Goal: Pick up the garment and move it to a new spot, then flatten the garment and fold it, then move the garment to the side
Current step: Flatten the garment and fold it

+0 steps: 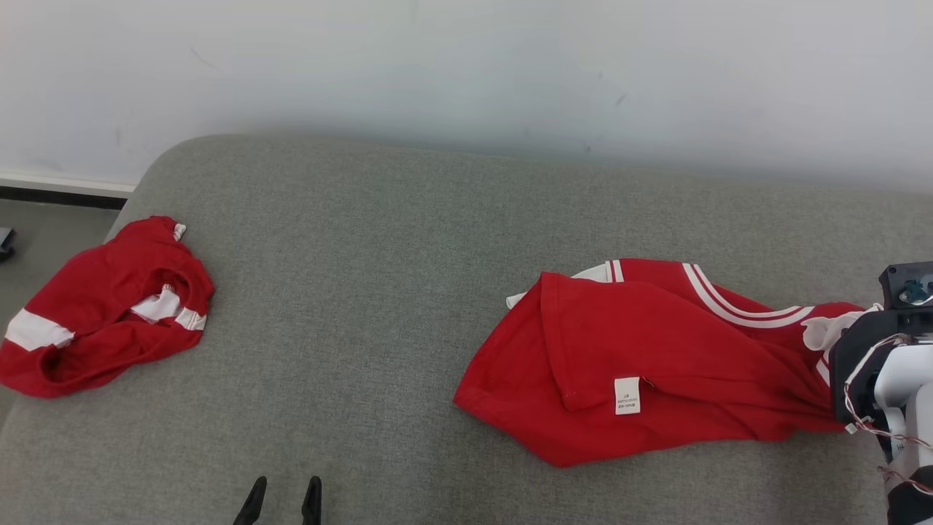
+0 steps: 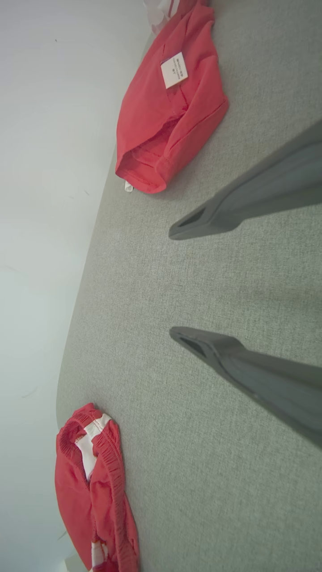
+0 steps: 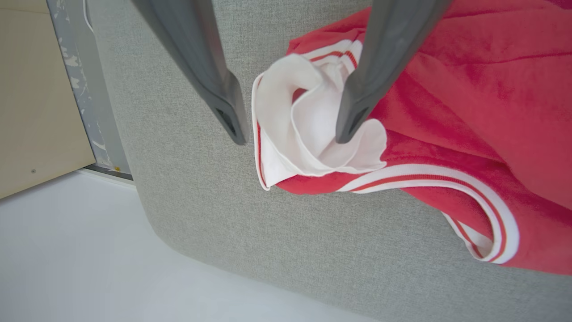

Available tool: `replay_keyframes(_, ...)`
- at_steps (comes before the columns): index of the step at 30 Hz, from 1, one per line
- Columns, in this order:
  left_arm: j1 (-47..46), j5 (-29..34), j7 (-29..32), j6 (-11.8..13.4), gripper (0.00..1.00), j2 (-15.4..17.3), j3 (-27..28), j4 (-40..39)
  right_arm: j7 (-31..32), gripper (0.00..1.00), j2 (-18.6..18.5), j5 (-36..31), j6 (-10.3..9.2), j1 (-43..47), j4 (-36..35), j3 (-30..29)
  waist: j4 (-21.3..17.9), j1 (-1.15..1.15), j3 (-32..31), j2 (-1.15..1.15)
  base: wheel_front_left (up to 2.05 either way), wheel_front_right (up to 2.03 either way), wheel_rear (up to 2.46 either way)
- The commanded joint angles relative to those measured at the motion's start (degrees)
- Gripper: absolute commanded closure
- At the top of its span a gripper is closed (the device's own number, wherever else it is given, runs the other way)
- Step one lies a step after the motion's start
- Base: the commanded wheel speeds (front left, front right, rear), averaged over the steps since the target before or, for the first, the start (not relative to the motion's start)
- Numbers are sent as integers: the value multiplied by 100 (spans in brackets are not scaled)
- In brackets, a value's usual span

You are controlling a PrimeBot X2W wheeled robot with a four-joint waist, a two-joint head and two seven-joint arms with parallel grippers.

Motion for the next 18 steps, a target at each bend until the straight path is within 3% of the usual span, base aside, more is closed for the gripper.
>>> replay_keyframes(1, -80, -13, -19, 10, 0, 12, -14, -15, 151, 0, -78, -67, -13, -124, 131, -21, 64, 0, 73, 0, 0, 0, 0)
replay_keyframes(13, -171, -23, -19, 10, 0, -1, -23, 22, 900, 0, -131, -41, -13, -377, 222, 15, 148, 0, 183, 0, 0, 0, 0)
replay_keyframes(14, -173, -22, -19, 10, 0, -4, -16, 21, 973, 24, -95, -40, -13, -347, 153, 0, 143, 0, 191, 0, 0, 0, 0)
replay_keyframes(15, -177, -22, -19, 10, 0, -7, -12, 21, 1018, 56, -80, -27, -13, -316, 85, -31, 138, 0, 203, 0, 0, 0, 0)
replay_keyframes(16, -184, -19, -19, 10, 0, -13, -7, 22, 998, 100, -64, 0, -13, -285, -2, -33, 132, 0, 215, 0, 0, 0, 0)
replay_keyframes(18, -207, -10, -19, 10, 0, -31, 8, 25, 854, 100, -78, 94, -13, -244, -120, -95, 111, 0, 242, 0, 0, 0, 0)
